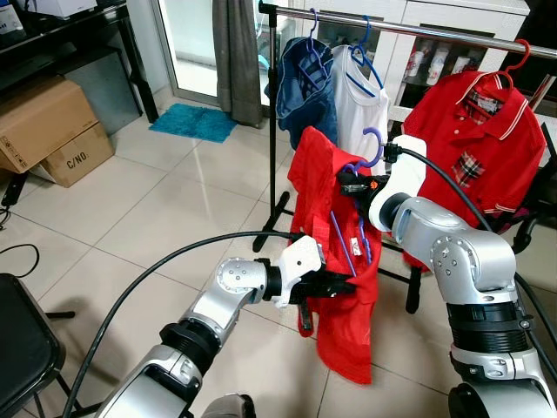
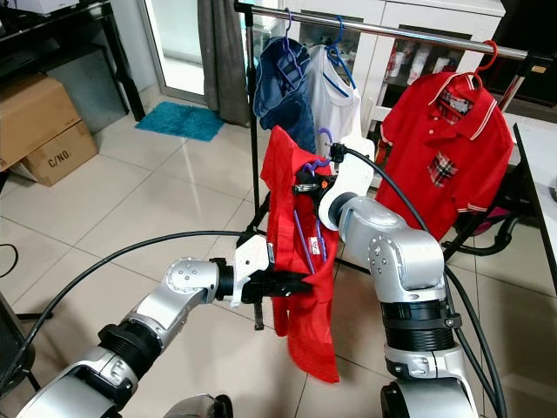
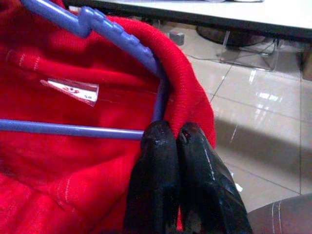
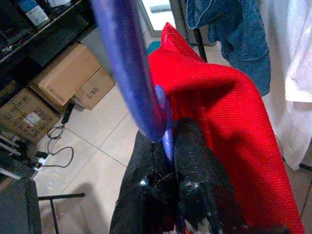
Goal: Hang hanger
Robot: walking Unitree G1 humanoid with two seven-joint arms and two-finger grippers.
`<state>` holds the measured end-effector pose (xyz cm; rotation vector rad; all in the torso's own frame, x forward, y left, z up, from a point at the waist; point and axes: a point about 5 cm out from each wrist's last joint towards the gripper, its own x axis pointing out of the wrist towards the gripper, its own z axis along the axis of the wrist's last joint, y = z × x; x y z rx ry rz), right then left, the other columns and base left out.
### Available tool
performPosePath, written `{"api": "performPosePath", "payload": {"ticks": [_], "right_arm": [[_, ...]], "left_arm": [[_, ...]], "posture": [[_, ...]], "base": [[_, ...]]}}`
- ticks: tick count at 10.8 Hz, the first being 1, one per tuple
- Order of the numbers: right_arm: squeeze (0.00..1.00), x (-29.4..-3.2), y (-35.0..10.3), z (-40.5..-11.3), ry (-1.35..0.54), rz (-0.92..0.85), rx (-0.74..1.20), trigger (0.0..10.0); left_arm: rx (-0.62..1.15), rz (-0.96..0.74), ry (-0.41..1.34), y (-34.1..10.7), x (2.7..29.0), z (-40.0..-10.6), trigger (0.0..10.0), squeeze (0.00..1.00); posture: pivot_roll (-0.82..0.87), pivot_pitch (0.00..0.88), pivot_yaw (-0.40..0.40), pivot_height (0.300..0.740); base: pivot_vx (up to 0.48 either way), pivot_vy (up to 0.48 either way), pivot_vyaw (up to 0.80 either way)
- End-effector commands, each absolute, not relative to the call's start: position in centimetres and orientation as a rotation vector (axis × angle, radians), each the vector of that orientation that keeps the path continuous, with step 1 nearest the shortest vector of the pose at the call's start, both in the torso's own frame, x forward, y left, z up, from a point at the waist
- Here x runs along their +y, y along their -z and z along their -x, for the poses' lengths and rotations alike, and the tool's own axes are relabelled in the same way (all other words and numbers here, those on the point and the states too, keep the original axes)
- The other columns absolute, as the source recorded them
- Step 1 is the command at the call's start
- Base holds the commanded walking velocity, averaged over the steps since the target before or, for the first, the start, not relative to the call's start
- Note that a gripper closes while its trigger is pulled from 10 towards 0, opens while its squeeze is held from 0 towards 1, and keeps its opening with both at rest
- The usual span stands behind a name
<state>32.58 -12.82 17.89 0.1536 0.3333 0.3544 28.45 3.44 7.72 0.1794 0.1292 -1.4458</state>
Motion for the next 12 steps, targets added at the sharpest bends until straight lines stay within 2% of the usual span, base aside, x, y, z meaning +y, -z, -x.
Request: {"api": "performPosePath", "payload": {"ticks": [1, 7, 12], "right_arm": [[0.0, -12.9, -19.4, -32.7, -0.357, -0.149, 0.279, 10.0], [0.0, -13.2, -17.4, -32.5, -0.343, -0.045, 0.35, 10.0], [0.0, -14.2, -15.5, -32.1, -0.311, 0.014, 0.407, 10.0]], "left_arm": [[0.086, -0.168, 1.453, -8.5, 3.3, -28.6, 0.0, 0.0], [-0.024, -0.108, 1.434, -10.9, 3.3, -29.0, 0.0, 0.0], [-0.166, -0.071, 1.289, -14.4, 5.1, -30.2, 0.0, 0.0]], "posture": [[-0.06, 0.0, 0.058, 0.74], [-0.06, 0.0, 0.058, 0.74], [-0.05, 0.0, 0.057, 0.74]], "base": [[0.0, 0.0, 0.0], [0.0, 0.0, 0.0], [0.0, 0.0, 0.0]]}}
